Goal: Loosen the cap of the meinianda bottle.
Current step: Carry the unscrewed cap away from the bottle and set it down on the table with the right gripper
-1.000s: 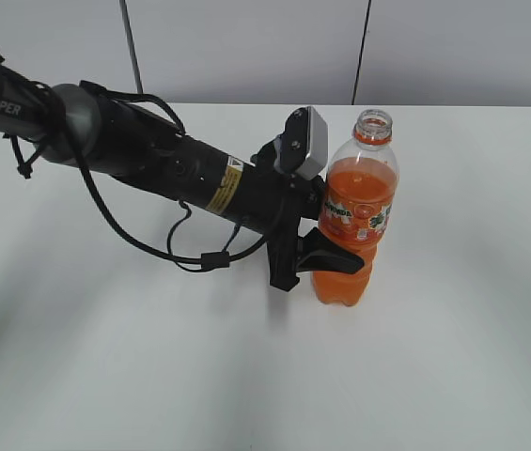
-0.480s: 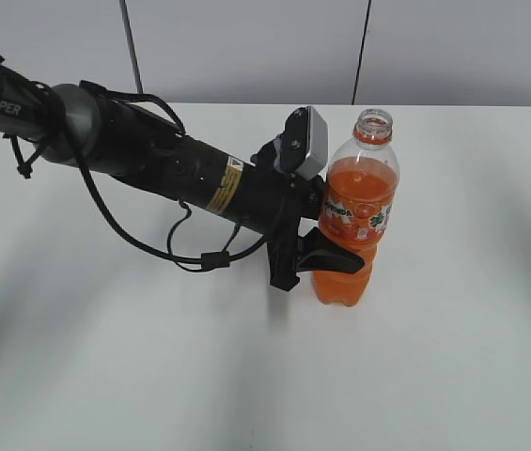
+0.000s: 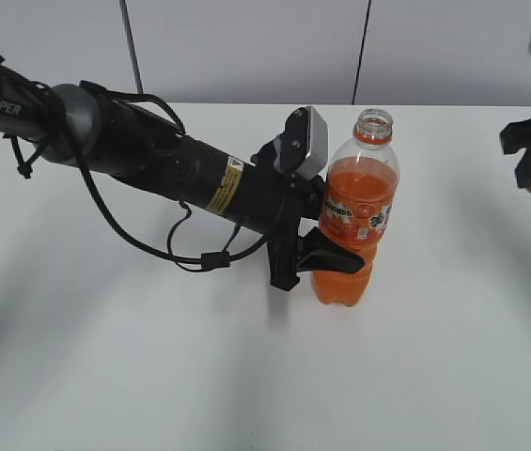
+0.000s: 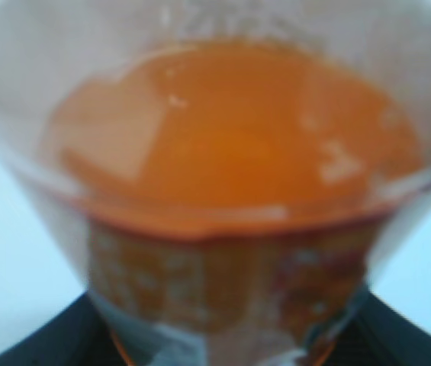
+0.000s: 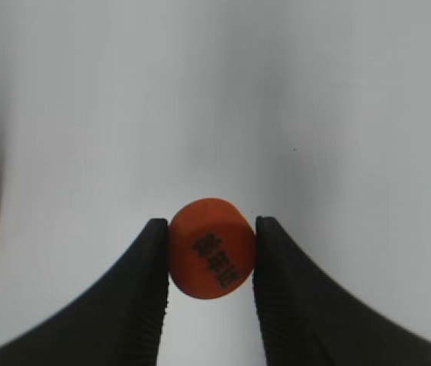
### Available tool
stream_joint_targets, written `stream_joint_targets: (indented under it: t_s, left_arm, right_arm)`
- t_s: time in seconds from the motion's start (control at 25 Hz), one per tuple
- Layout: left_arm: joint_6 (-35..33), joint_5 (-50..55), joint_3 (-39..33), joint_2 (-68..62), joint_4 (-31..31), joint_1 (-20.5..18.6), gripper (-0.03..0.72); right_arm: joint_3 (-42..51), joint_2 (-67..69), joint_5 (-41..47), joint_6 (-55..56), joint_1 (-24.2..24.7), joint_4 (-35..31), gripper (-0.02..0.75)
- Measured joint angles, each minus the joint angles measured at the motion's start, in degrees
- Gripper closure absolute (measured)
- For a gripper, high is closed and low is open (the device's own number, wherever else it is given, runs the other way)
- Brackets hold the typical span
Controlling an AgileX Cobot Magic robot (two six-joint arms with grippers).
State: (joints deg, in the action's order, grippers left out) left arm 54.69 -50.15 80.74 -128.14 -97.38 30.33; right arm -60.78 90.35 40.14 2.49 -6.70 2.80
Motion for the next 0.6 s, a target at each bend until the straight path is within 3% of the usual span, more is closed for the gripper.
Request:
stream_joint_targets:
  t_s: [0.6]
  left_arm:
    - [0.00,-0.05,0.00,0.00,0.05,0.00,0.291]
  right_arm:
    - [0.06,19.21,-13.68,3.36,0.10,-1.45,0.479]
